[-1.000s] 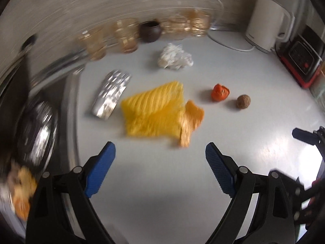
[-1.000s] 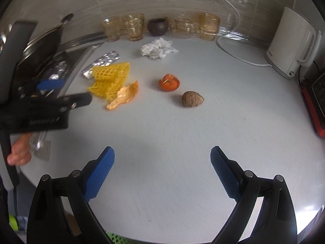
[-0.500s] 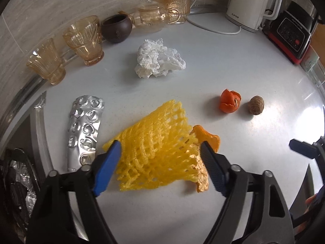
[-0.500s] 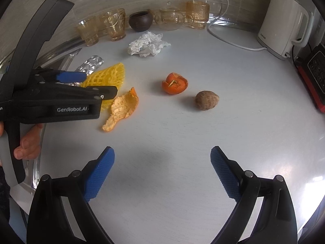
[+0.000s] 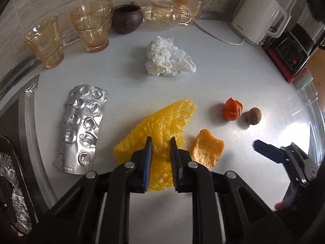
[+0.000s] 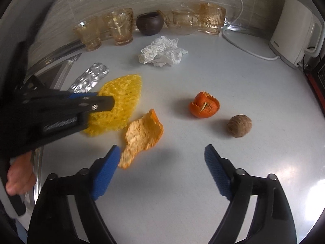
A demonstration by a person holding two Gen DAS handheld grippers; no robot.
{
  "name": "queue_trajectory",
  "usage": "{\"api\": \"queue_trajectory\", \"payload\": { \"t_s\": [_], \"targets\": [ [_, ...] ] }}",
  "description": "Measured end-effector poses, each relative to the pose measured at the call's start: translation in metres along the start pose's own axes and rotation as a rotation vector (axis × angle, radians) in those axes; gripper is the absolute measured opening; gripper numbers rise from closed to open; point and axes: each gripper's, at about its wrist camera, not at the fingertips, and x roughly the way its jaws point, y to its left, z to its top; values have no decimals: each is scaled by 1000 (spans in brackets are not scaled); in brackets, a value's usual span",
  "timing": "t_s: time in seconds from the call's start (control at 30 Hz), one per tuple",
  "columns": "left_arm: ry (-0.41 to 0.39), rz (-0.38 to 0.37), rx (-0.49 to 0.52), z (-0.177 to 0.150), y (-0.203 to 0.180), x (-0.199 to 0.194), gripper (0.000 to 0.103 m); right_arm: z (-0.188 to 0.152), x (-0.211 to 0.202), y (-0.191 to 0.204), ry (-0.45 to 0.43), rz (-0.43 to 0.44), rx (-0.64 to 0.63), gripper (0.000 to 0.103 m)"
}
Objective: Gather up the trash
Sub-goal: 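Grasp the yellow foam net with the left gripper while the right grasps the orange peel, then carry the foam net and orange peel over the green basket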
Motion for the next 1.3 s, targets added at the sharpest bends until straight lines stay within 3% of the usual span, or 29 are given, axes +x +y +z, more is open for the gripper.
{"api": "queue_trajectory", "payload": {
  "t_s": [0.4, 0.47, 0.7, 1.1, 1.3],
  "targets": [
    [-25, -62, -44, -8, 14, -7, 15, 15, 24, 1, 40, -35, 59, 47],
    [-30, -61, -40, -8, 13, -8, 15, 15, 27, 0, 55, -25, 71, 34],
    [-41, -66, -39, -12, 12, -12, 15, 16, 22, 3, 53, -9, 77, 8],
    [-85, -38, -54, -23, 1, -32, 15, 8, -6, 1, 15, 37, 39, 5],
    [-120, -15, -68, -44, -20, -57, 15, -11, -45, 1, -21, 55, -32, 5]
  ]
}}
